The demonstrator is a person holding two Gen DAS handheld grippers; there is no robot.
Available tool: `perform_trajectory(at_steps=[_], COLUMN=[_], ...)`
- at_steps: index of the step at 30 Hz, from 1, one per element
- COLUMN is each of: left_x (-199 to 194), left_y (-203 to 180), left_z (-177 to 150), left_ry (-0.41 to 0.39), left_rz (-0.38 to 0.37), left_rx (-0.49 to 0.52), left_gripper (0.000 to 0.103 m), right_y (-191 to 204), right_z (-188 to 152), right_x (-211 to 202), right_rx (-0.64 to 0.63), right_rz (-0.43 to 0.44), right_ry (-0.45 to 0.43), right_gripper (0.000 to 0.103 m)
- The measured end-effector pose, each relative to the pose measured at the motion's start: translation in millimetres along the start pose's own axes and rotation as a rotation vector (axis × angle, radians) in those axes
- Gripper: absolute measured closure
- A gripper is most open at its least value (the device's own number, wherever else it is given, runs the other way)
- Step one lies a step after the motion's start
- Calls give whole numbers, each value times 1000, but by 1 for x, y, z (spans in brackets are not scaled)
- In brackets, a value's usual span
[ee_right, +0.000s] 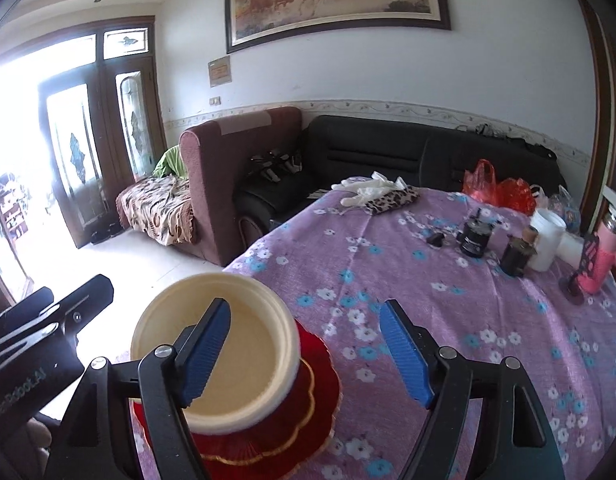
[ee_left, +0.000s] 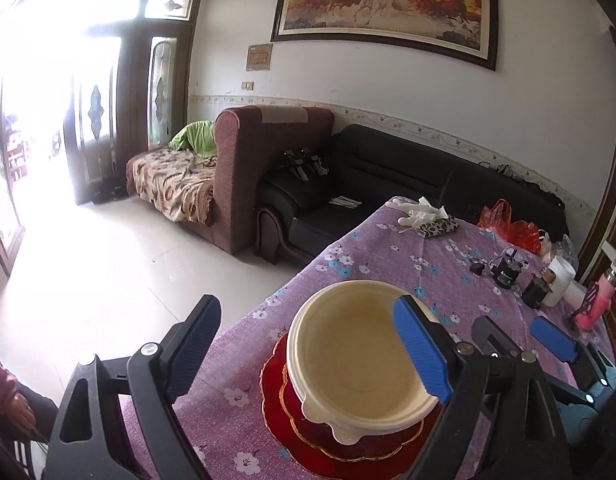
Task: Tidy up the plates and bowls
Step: 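Open both grippers and withdraw them from the stack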
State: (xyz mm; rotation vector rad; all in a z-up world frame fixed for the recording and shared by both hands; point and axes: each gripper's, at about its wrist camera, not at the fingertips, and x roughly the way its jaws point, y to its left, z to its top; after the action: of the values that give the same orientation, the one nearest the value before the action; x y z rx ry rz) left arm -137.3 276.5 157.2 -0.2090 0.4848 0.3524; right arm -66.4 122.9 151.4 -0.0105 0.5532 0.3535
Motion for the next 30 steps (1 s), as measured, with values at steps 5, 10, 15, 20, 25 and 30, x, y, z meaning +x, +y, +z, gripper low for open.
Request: perform_trajectory(at_steps=[5, 10, 15, 20, 25, 30], left_x=[-10, -20, -31, -46, -60, -65], left_y=[-18, -38, -63, -91, -117, -140], left_z=[-6, -14, -21, -33, -43, -52], left_ry=[-14, -23, -36, -76, -121, -112], left_rz=[16, 11, -4, -16, -26, -70], left_rx=[50, 101, 154, 201, 246, 284], left_gripper=[10, 9, 9, 6, 4, 3], right_y=[-24, -51, -80, -106, -120, -129], right_z=[-16, -31, -49, -68, -82, -94], right_x=[-18, -33, -47, -61, -68, -72], right_rx=[36, 84, 144, 192, 222, 251], right_rz=[-11, -23, -32, -45, -45, -45], right_ry=[4, 7, 14, 15, 14, 18], right_gripper=[21, 21, 20, 20, 19, 18])
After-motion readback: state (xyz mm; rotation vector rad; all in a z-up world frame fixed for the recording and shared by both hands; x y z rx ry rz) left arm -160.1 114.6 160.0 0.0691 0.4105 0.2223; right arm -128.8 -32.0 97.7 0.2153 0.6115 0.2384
